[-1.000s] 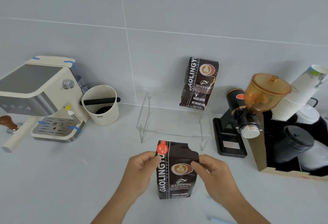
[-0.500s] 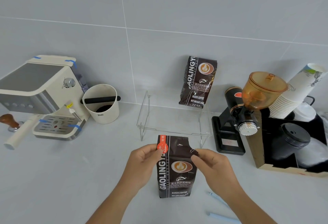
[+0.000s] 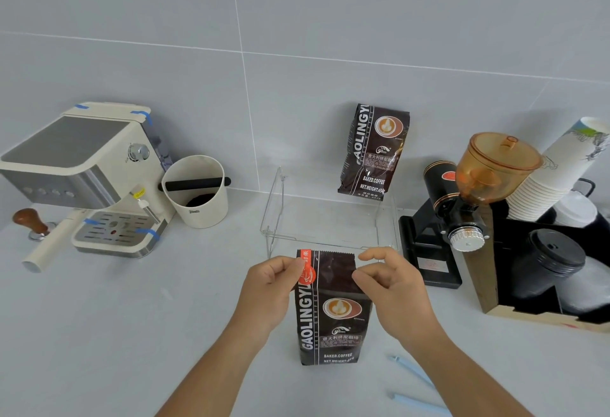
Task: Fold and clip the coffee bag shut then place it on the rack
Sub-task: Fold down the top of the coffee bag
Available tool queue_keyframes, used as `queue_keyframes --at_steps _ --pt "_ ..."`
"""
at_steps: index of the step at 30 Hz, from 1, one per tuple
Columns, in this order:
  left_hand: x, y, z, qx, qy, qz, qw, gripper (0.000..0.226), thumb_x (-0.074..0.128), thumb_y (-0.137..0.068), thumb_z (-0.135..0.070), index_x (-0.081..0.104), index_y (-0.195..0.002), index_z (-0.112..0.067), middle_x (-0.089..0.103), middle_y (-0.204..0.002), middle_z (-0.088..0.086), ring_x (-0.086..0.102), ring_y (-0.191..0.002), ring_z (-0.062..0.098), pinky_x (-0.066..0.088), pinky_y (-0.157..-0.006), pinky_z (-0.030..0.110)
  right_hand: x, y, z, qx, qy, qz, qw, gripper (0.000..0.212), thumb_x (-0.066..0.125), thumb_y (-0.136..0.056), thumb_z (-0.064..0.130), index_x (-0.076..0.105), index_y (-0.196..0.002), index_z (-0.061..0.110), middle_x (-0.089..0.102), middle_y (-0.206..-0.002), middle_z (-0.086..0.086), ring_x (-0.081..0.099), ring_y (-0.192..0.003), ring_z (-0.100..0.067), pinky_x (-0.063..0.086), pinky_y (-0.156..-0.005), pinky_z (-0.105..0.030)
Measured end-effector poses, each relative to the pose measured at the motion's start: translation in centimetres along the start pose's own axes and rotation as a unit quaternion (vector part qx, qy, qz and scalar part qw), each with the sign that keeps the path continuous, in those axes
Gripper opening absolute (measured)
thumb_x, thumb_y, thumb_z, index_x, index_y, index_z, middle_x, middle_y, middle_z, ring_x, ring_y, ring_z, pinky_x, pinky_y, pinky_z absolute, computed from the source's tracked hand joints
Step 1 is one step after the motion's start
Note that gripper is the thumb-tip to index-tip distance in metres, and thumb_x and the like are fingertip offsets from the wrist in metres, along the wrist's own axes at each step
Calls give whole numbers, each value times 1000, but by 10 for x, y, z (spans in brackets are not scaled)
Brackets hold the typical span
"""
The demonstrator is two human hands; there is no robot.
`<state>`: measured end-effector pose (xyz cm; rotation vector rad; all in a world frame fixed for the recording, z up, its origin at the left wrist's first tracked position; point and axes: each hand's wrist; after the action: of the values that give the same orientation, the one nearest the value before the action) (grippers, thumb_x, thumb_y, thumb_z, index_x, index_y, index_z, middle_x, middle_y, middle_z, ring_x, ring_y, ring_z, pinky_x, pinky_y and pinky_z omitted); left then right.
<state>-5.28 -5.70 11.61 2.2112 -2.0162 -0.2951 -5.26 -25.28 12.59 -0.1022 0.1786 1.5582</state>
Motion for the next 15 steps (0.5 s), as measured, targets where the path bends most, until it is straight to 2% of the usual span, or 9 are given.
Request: queue_keyframes --at_steps 3,5,6,7,10,13,15 --pt "-2 2 -1 7 -10 3 1000 20 65 -90 -24 77 -77 -14 78 -83 13 70 -79 17 55 -86 43 0 2 -1 -6 15 -2 1000 44 65 -87 -5 72 -76 37 77 -71 8 69 -66 -7 56 -62 -13" --pt "-4 2 -3 11 -3 3 1000 8 68 -89 -19 75 -87 -17 80 -77 5 73 -72 7 56 -69 25 -1 4 1 -8 43 3 999 46 64 -89 -3 72 -79 42 78 -79 10 72 -77 -8 58 -66 -13" --pt "-5 2 -5 9 0 12 1000 10 69 -88 -18 72 -96 -23 80 -75 2 74 -70 5 54 -63 16 -1 5 2 -13 59 5 998 47 64 -89 -1 71 -82 45 78 -80 9 71 -80 -9 58 -68 -14" --pt "-7 2 -5 11 1 26 1000 22 71 -86 -17 67 -103 -31 81 -76 1 75 -72 7 54 -60 13 -1 5 2 -19 73 7 997 47 64 -90 0 70 -85 47 78 -83 8 71 -82 -10 58 -71 -15" --pt "-8 1 -4 55 -37 53 996 46 74 -82 -8 63 -110 -42 79 -80 3 75 -79 16 59 -73 24 1 5 2 -22 94 20 995 47 68 -88 3 67 -93 51 76 -95 7 70 -89 -12 59 -79 -22" --pt "-4 2 -2 78 -32 72 994 46 72 -80 5 74 -95 -39 79 -86 -1 74 -79 13 58 -73 25 6 5 1 -16 77 21 997 50 73 -83 2 69 -87 52 77 -92 9 71 -87 -12 61 -78 -27" --pt "-2 1 0 81 -34 76 993 43 71 -80 6 77 -86 -37 80 -84 -4 74 -77 11 57 -72 24 7 4 1 -18 52 19 998 51 73 -82 -3 73 -84 49 78 -87 5 72 -84 -13 61 -77 -29"
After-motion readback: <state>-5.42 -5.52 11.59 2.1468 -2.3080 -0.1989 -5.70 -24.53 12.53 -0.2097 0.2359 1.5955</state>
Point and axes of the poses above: each hand's wrist, its own y-axis away from the middle knuckle, its own x-axis out of the palm, z = x × y
